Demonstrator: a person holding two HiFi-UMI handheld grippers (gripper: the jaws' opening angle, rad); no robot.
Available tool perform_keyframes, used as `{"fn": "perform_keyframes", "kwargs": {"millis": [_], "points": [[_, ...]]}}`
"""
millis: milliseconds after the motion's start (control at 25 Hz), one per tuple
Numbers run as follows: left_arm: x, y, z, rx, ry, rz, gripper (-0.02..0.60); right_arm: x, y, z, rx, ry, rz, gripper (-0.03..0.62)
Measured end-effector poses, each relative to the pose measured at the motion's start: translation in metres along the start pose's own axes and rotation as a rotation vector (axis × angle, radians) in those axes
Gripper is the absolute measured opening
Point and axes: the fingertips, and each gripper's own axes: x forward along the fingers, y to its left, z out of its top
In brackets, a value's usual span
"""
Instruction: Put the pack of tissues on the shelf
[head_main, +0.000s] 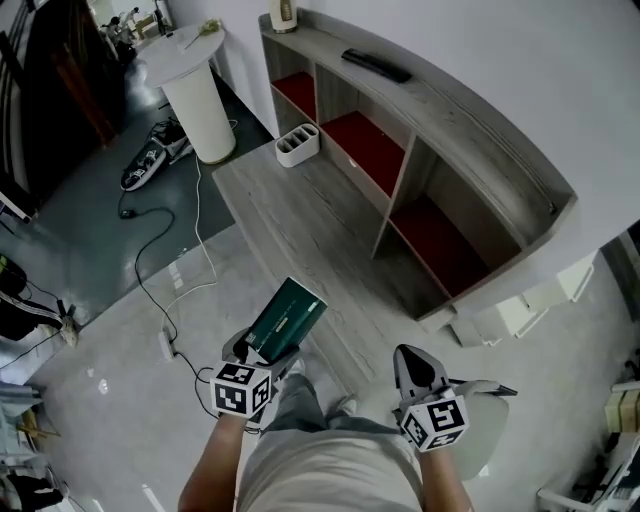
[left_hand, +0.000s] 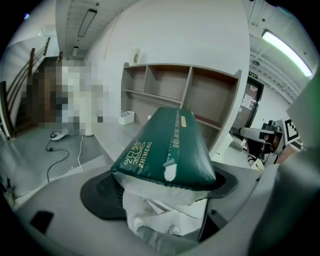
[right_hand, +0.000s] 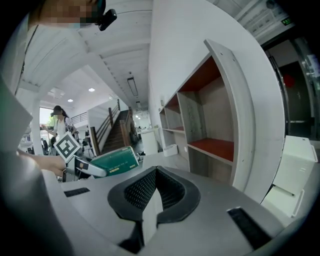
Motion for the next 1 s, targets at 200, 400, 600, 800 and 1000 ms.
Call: {"fn": "perform_keyframes", "kwargs": {"millis": [200, 400, 600, 800, 1000], "points": [[0.061, 0.016, 0.018, 0.026, 0.047, -0.059, 0.465, 0.017, -0.022, 0.002, 0.023, 0.010, -0.093, 0.028], [0.126, 0.035, 0.040, 0.072, 0.094, -0.126, 0.465, 0.042, -0.038, 0.008, 0.053, 0.030, -0.207, 0.028], [0.194, 0.052, 0.051, 0.109, 0.164, -0.198, 0.465, 0.064, -0.047, 0.015, 0.094, 0.029, -0.315, 0.028], [0.260, 0.059, 0.048, 0.143, 0.223, -0.232, 0.465, 0.068, -0.056, 0.016, 0.115, 0.043, -0.425, 0.028], [0.316, 0.051, 0.038, 0.187, 0.293, -0.278, 0.465, 0.059, -0.068, 0.006, 0.158, 0.068, -0.547, 0.028]]}}
